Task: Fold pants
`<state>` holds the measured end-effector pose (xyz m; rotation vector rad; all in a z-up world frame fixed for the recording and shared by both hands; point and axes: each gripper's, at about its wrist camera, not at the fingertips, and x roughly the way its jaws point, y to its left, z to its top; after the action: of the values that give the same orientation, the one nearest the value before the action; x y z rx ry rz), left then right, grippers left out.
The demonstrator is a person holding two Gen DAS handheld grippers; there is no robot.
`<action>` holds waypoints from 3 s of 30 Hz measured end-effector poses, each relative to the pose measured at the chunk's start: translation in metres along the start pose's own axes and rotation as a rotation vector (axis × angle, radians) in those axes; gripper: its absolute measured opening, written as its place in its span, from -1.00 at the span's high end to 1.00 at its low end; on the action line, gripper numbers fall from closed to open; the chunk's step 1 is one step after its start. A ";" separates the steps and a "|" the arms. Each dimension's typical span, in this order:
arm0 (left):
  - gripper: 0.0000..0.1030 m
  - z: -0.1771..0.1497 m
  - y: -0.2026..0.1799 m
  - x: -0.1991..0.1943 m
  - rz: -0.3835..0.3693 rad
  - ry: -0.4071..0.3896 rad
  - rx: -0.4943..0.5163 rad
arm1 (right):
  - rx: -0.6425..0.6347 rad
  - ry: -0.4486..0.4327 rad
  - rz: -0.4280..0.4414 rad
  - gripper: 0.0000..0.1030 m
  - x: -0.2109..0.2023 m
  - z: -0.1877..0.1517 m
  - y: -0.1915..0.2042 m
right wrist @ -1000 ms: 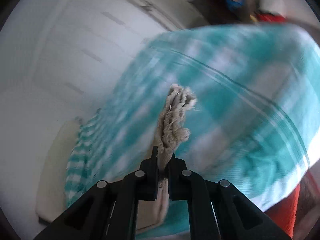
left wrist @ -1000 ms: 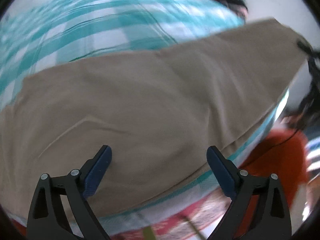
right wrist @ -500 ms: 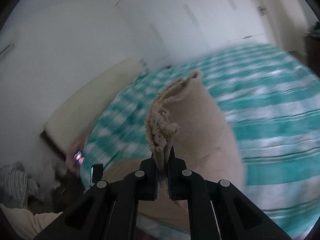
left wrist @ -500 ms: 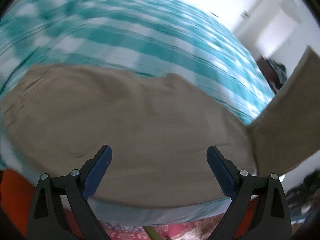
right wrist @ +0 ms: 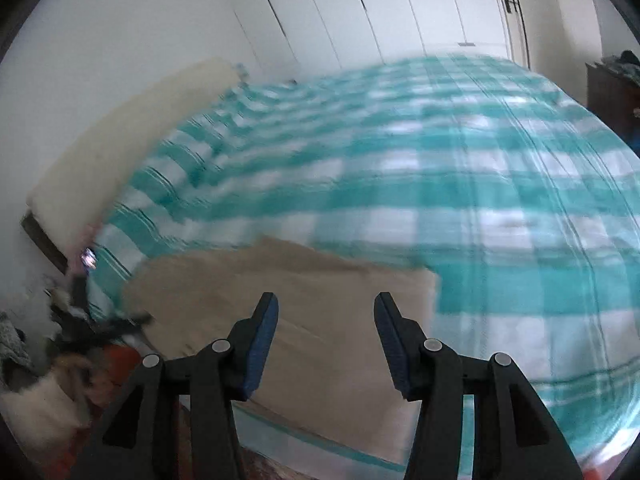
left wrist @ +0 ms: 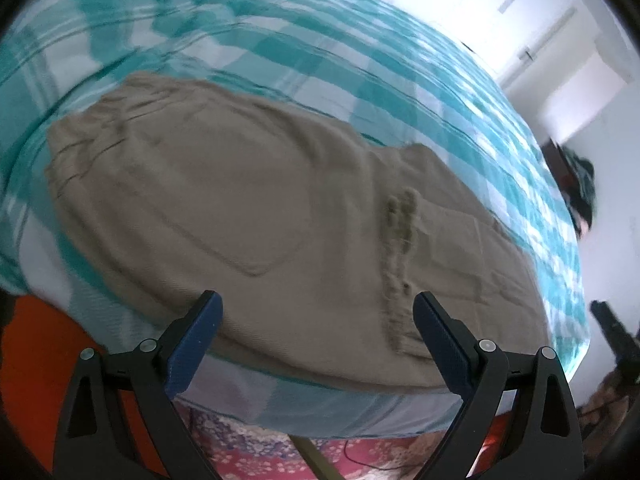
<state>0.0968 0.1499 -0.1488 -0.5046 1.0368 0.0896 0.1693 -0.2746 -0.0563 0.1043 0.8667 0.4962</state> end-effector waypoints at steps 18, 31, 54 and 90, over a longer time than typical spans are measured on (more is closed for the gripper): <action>-0.81 -0.040 -0.203 0.077 0.042 0.088 0.555 | -0.097 0.191 -0.118 0.34 0.066 -0.084 -0.007; -0.86 -0.006 -0.067 0.026 0.205 0.026 0.229 | -0.098 0.194 -0.121 0.33 0.066 -0.087 -0.007; -0.74 -0.038 -0.128 0.067 0.081 0.094 0.428 | 0.080 0.324 -0.086 0.32 0.141 0.008 -0.042; -0.78 -0.053 -0.131 0.072 0.130 0.016 0.488 | -0.103 0.172 -0.147 0.09 0.088 -0.091 0.003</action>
<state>0.1319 -0.0006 -0.1841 0.0054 1.0621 -0.0534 0.1476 -0.2417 -0.1761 -0.0973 1.0068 0.4154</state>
